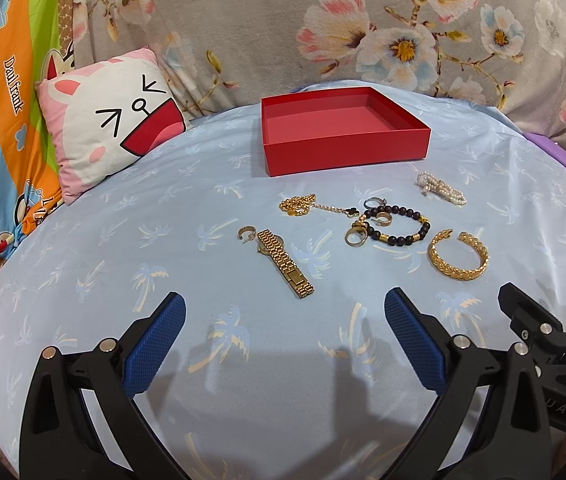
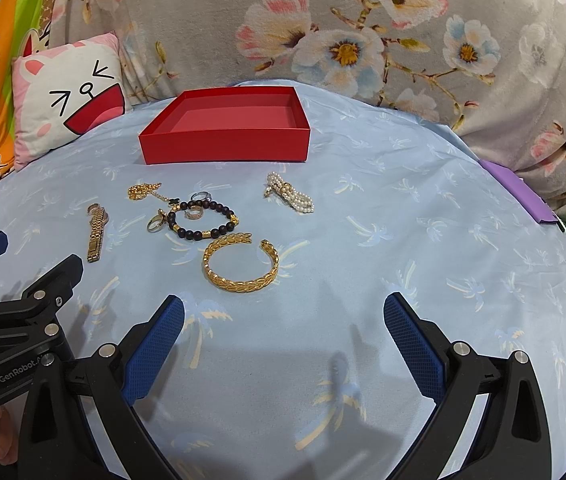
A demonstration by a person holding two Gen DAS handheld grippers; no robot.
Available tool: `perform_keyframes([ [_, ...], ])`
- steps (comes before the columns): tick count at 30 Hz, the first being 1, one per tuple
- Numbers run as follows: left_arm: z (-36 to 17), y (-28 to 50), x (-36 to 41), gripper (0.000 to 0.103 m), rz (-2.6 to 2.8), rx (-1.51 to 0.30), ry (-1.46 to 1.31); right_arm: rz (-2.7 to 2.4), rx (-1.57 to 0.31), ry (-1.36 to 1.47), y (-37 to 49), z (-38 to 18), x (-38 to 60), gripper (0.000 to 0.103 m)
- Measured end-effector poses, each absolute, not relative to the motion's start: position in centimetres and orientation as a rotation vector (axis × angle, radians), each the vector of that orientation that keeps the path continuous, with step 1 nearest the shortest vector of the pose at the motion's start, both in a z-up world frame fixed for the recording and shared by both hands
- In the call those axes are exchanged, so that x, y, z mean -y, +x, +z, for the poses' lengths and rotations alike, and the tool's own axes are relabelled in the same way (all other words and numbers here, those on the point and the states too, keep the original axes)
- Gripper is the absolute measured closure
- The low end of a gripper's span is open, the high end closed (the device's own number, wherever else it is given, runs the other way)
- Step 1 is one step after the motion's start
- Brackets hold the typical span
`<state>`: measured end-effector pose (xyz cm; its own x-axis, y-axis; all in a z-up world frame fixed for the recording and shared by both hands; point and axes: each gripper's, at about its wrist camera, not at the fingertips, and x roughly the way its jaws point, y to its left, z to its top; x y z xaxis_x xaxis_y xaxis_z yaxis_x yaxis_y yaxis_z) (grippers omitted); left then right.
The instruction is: Organize jewelry
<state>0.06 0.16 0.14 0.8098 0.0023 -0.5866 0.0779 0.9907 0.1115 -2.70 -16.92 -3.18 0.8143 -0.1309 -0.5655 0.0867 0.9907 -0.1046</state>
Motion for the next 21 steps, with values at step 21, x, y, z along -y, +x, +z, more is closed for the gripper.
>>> perform_keyframes([
  [21, 0.12, 0.02, -0.12, 0.006, -0.042, -0.626, 0.133, -0.116, -0.611, -0.071, -2.62, -3.15, 16.92, 0.005],
])
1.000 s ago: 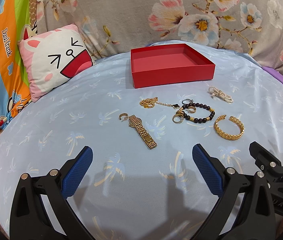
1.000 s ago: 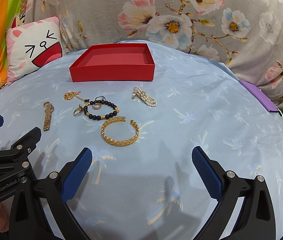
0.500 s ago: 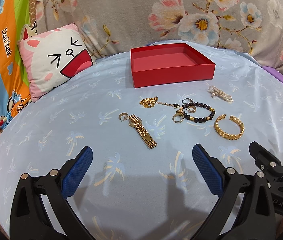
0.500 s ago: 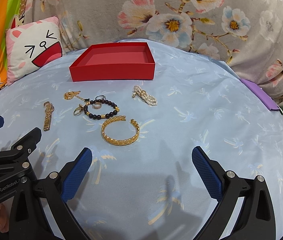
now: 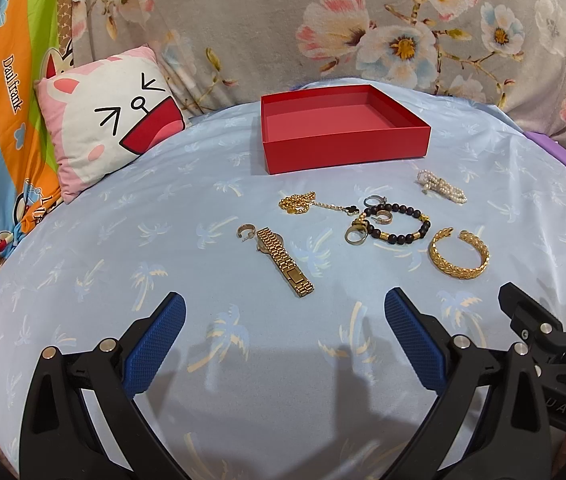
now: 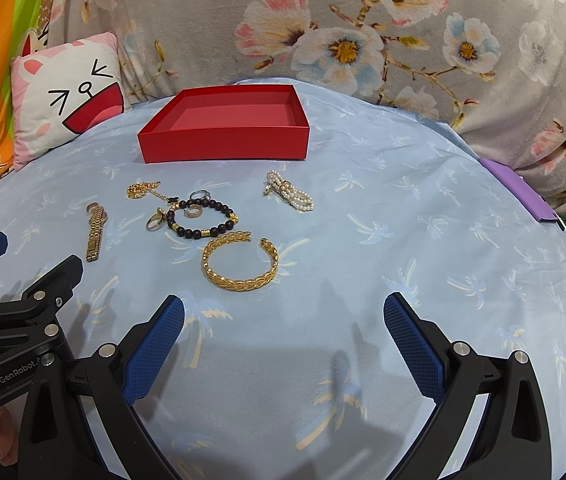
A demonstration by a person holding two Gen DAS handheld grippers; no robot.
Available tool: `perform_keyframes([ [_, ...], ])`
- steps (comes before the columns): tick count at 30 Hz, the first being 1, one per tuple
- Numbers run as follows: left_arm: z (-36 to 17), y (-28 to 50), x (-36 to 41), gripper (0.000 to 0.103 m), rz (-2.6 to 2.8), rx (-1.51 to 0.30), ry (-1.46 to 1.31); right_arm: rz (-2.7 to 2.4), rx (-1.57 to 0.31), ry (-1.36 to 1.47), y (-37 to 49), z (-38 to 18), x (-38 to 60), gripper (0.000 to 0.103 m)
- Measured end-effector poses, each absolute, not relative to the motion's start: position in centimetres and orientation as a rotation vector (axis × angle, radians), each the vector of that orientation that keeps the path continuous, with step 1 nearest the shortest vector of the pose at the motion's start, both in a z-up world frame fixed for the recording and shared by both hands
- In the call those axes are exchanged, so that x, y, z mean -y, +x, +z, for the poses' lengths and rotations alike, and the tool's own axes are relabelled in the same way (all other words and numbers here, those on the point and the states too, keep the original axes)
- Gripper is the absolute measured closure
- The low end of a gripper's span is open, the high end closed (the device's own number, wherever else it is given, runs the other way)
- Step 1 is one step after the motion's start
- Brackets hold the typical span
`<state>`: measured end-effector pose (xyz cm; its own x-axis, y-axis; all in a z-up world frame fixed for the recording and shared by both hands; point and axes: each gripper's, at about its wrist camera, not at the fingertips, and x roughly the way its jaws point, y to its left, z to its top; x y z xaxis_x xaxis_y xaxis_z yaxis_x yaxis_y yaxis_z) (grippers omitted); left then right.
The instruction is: Organize jewelry
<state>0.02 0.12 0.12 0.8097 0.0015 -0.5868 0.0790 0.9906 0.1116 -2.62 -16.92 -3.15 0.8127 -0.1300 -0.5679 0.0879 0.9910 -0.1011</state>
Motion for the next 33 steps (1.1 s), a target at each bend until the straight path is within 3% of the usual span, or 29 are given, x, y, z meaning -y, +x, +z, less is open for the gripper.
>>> perform_keyframes([
  [33, 0.4, -0.7, -2.2, 0.005, -0.049, -0.623, 0.093, -0.036, -0.661, 0.036, -2.0, -3.8, 18.4, 0.005],
])
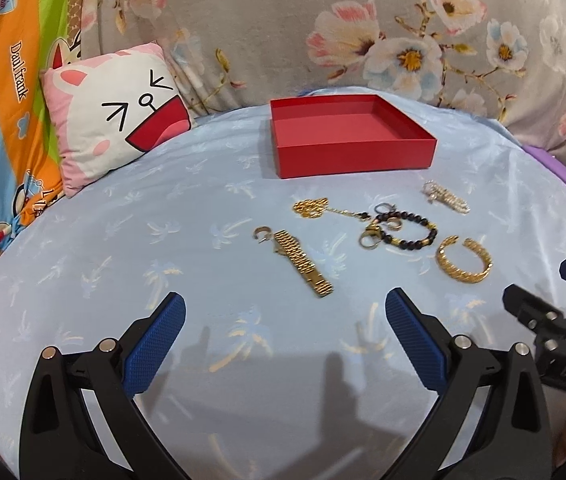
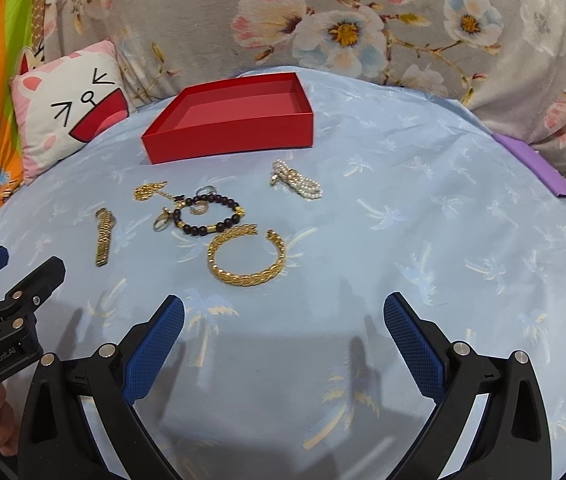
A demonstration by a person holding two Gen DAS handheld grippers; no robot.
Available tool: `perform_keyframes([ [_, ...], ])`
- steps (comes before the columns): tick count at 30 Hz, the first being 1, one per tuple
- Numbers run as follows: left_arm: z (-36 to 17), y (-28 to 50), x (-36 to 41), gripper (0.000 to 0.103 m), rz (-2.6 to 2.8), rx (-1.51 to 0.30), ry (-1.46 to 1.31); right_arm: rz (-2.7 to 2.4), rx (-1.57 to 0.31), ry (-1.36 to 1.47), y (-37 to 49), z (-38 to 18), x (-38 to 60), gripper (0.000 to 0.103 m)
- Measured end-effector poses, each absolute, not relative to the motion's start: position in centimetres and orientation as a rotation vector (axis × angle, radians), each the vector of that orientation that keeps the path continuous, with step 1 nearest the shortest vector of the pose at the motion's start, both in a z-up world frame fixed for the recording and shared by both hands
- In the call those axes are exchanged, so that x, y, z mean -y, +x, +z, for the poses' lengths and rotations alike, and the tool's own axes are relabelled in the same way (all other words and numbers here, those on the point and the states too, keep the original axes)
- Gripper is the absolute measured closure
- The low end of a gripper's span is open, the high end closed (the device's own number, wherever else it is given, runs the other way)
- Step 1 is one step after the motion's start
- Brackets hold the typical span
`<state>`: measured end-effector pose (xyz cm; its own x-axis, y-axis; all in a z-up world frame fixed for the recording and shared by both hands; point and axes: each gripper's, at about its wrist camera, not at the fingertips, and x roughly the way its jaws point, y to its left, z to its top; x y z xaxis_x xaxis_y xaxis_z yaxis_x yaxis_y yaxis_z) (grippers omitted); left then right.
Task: Organize jewelry
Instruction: 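Move right tool to the gold cuff bracelet while left tool approaches the gold watch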
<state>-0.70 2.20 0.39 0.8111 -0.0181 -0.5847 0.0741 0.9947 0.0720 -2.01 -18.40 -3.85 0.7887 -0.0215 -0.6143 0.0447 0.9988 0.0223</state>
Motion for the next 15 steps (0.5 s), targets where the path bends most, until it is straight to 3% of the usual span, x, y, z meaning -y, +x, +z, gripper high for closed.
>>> perform_keyframes([
  [8, 0.3, 0.6, -5.2, 0.005, -0.012, -0.675, 0.034, 0.021, -0.719, 0.009, -0.3, -3.3, 18.0, 0.005],
  [15, -0.4, 1.4, -5.8, 0.005, -0.040, -0.720, -0.008, 0.012, -0.733, -0.080, 2.3, -3.1, 17.0, 0.020],
])
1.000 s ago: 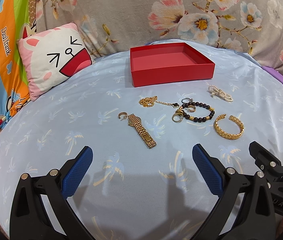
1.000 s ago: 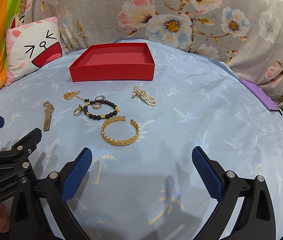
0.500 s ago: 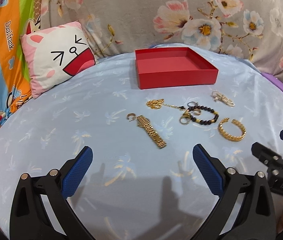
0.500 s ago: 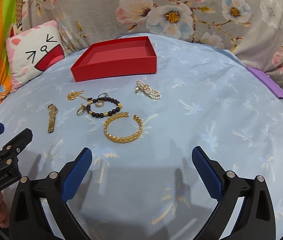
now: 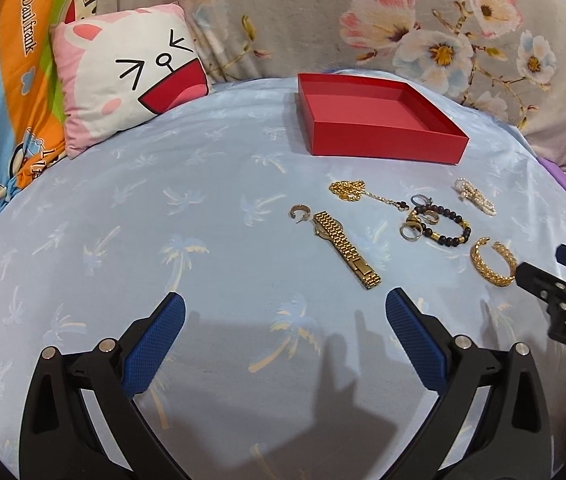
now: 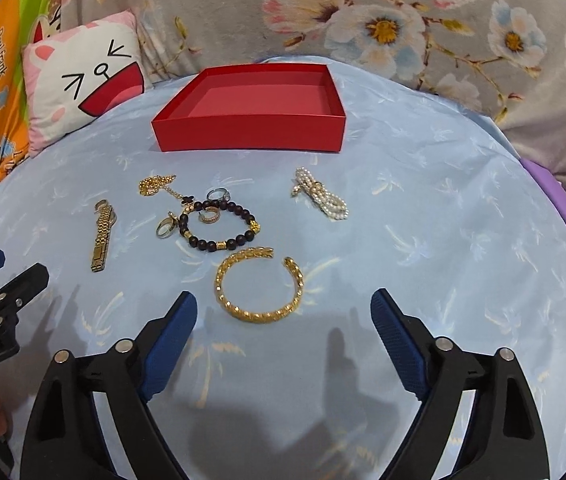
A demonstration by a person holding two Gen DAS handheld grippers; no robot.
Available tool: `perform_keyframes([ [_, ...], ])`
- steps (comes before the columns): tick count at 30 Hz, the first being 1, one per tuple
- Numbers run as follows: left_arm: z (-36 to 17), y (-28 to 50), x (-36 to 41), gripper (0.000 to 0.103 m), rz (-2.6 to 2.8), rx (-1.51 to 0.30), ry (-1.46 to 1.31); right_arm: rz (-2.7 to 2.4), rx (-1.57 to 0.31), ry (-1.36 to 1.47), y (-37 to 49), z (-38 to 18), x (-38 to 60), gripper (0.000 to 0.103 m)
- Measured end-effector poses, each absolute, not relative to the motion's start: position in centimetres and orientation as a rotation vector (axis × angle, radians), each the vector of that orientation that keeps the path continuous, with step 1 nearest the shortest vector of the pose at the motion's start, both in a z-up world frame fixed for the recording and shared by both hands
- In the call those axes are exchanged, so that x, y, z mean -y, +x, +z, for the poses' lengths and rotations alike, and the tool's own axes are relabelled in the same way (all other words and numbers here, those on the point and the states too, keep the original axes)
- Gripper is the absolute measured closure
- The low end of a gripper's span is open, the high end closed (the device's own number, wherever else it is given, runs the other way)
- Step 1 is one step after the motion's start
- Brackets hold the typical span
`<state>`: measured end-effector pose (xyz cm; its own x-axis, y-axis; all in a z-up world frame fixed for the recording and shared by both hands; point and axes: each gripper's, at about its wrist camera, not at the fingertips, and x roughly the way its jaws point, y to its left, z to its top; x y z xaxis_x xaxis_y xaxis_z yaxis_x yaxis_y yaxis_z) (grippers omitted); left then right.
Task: Organize jewelry
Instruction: 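Move right tool to the gold cuff bracelet while left tool approaches the gold watch, then close right tool on the gold cuff bracelet while left tool grasps the gold watch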
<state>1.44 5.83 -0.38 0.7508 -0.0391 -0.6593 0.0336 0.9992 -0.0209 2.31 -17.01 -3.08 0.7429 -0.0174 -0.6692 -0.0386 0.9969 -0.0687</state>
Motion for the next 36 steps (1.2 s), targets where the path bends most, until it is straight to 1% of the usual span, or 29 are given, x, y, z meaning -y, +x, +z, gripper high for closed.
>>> perform_keyframes([
  [1, -0.4, 1.5, -5.8, 0.005, -0.042, -0.724, -0.007, 0.019, -0.743, -0.087, 2.8, -3.3, 16.8, 0.021],
  [3, -0.5, 1.6, -5.8, 0.005, -0.044, -0.732, -0.007, 0.020, -0.755, -0.090, 3.5, -3.7, 16.5, 0.027],
  [5, -0.5, 1.8, -5.7, 0.005, -0.047, -0.742, -0.009, 0.019, -0.768, -0.087, 4.2, -4.1, 16.3, 0.031],
  [7, -0.6, 1.9, -5.7, 0.005, -0.052, -0.751, -0.013, 0.020, -0.783, -0.074, 4.7, -4.5, 16.3, 0.032],
  [12, -1.0, 2.3, -6.0, 0.005, -0.063, -0.775, -0.025, 0.033, -0.819, -0.046, 5.4, -5.3, 16.2, 0.045],
  [13, -1.1, 2.3, -6.0, 0.005, -0.066, -0.778, -0.028, 0.033, -0.820, -0.040, 5.5, -5.3, 16.3, 0.046],
  [24, -1.2, 2.6, -6.1, 0.005, -0.083, -0.791, -0.046, 0.032, -0.815, -0.017, 5.3, -5.2, 16.5, 0.046],
  [28, -0.3, 2.8, -5.6, 0.005, -0.091, -0.754, -0.028, 0.029, -0.812, -0.014, 4.8, -5.2, 16.8, 0.046],
  [31, 0.9, 4.2, -4.7, 0.005, -0.111, -0.744, 0.011, 0.036, -0.816, -0.001, 4.6, -5.3, 17.2, 0.046],
  [36, 0.7, 8.4, -4.0, 0.006, -0.133, -0.815, 0.005, 0.044, -0.814, 0.023, 4.5, -5.3, 17.6, 0.046],
])
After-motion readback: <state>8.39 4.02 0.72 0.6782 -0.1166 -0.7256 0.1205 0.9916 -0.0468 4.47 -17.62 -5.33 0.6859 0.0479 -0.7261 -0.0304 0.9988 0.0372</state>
